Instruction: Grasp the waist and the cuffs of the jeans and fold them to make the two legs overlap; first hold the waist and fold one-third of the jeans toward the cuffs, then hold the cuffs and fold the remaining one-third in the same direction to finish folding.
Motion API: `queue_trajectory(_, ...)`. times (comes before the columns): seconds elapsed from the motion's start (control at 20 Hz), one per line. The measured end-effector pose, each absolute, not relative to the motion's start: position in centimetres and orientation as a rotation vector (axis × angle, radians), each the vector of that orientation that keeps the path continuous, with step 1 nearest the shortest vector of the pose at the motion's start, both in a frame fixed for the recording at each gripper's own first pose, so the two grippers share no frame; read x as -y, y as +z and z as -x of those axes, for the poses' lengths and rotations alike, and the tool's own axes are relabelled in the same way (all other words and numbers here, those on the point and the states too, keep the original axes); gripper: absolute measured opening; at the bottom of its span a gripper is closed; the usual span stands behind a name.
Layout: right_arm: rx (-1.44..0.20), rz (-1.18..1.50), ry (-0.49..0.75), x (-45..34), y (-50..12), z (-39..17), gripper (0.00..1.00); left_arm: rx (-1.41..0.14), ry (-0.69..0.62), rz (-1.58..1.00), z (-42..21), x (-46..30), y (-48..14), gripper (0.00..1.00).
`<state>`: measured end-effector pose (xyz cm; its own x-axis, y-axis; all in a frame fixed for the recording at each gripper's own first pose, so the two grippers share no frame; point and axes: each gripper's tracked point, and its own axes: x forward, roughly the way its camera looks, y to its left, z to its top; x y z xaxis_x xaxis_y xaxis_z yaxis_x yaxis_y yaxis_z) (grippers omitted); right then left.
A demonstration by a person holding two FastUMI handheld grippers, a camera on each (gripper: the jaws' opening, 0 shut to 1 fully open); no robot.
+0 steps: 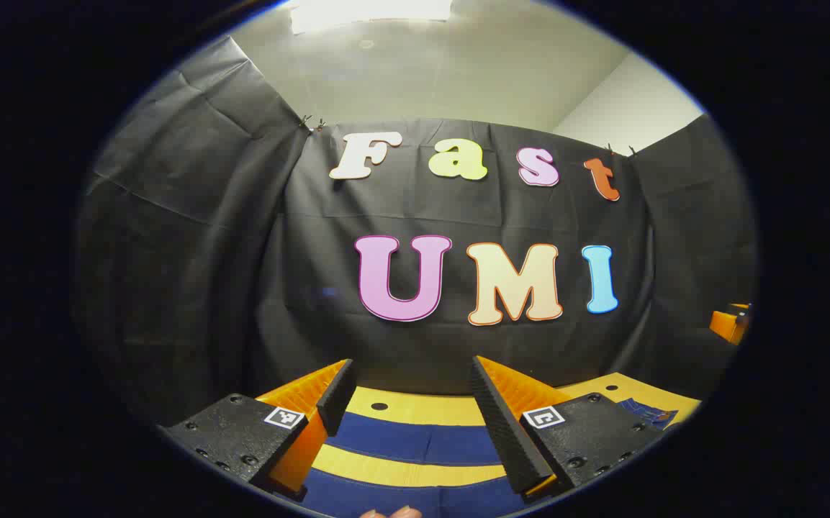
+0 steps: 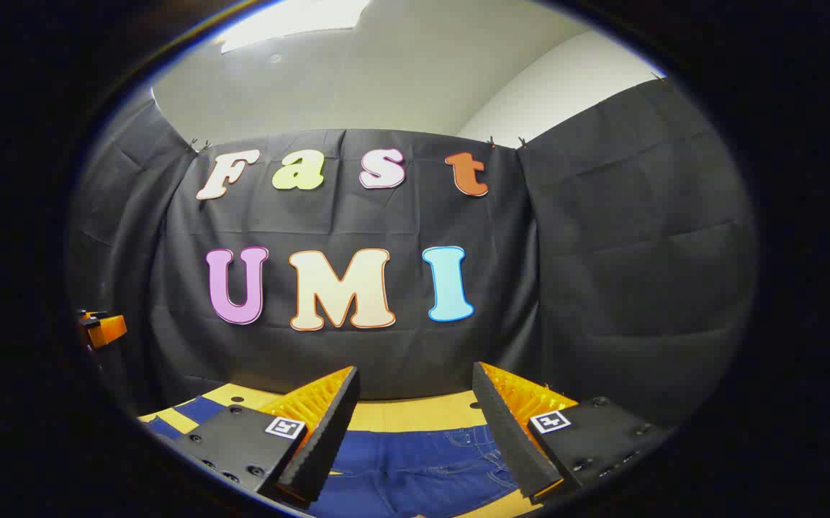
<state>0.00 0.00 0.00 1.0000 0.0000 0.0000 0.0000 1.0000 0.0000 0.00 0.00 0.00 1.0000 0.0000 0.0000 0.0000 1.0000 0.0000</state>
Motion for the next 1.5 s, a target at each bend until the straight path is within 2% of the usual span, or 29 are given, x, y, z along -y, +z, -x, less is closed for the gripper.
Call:
queue_trajectory(0.15, 0.01, -0.012, -0.005, 0.0, 0.4, -0.7, 0.97, -0.008, 0.003, 0.0, -0.3, -0.4, -0.2, 0.94)
queue_trajectory(0.2, 0.014, -0.019, -0.003, -0.2, 0.4, -0.8, 0.94, -0.007, 0.006, 0.0, -0.3, -0.5, -0.1, 0.94)
queue_trajectory(0.4, 0.014, -0.025, -0.011, -0.4, 0.0, -1.4, 1.0, -0.017, 0.02, -0.031, -0.2, -1.6, -0.8, 0.94)
queue_trajectory(0.45, 0.017, -0.029, -0.012, -0.4, 0.1, -1.4, 0.97, -0.022, 0.021, -0.043, 0.0, -1.8, -1.0, 0.93)
queue_trajectory(0.75, 0.027, -0.045, 0.003, -1.1, -0.6, -1.1, 0.97, -0.042, 0.04, -0.042, 0.9, -2.8, -1.9, 0.94)
queue_trajectory(0.85, 0.029, -0.039, 0.012, -1.3, -0.7, -1.0, 1.0, -0.06, 0.051, -0.053, 1.1, -3.0, -2.6, 0.94)
queue_trajectory(0.9, 0.024, -0.04, 0.017, -1.4, -0.8, -1.2, 0.97, -0.066, 0.05, -0.065, 1.2, -3.0, -2.8, 0.94)
queue_trajectory(0.95, 0.009, -0.042, 0.028, -1.6, -1.2, -1.3, 1.0, -0.069, 0.046, -0.082, 1.3, -3.1, -3.0, 0.94)
queue_trajectory(1.0, -0.001, -0.04, 0.036, -1.7, -1.5, -1.3, 0.97, -0.069, 0.041, -0.101, 1.5, -3.2, -3.3, 0.94)
queue_trajectory(1.1, 0.009, -0.034, 0.034, -1.3, -0.8, -1.6, 0.98, -0.094, 0.018, -0.156, 1.8, -3.2, -4.4, 0.94)
queue_trajectory(1.15, 0.014, -0.034, 0.034, -1.1, -0.5, -1.6, 0.94, -0.116, -0.003, -0.195, 1.9, -3.5, -5.4, 0.95)
queue_trajectory(1.2, 0.016, -0.032, 0.035, -1.1, -0.6, -1.5, 0.97, -0.142, -0.02, -0.243, 2.3, -3.8, -6.3, 1.0)
queue_trajectory(1.25, 0.013, -0.026, 0.036, -0.9, -0.6, -1.5, 0.97, -0.169, -0.036, -0.299, 2.8, -4.5, -7.4, 0.95)
queue_trajectory(1.3, 0.009, -0.018, 0.036, -0.7, -0.9, -1.4, 0.97, -0.191, -0.047, -0.36, 3.3, -5.4, -8.1, 0.95)
queue_trajectory(1.35, 0.001, -0.012, 0.035, -0.5, -1.1, -1.4, 0.97, -0.217, -0.058, -0.422, 3.7, -6.2, -9.0, 1.0)
queue_trajectory(1.4, -0.007, -0.008, 0.032, -0.1, -1.4, -1.3, 0.97, -0.245, -0.062, -0.481, 4.2, -7.0, -10.0, 0.95)
queue_trajectory(1.5, -0.02, -0.006, 0.027, 0.2, -2.0, -1.1, 0.94, -0.312, -0.07, -0.595, 5.0, -9.0, -12.6, 0.95)
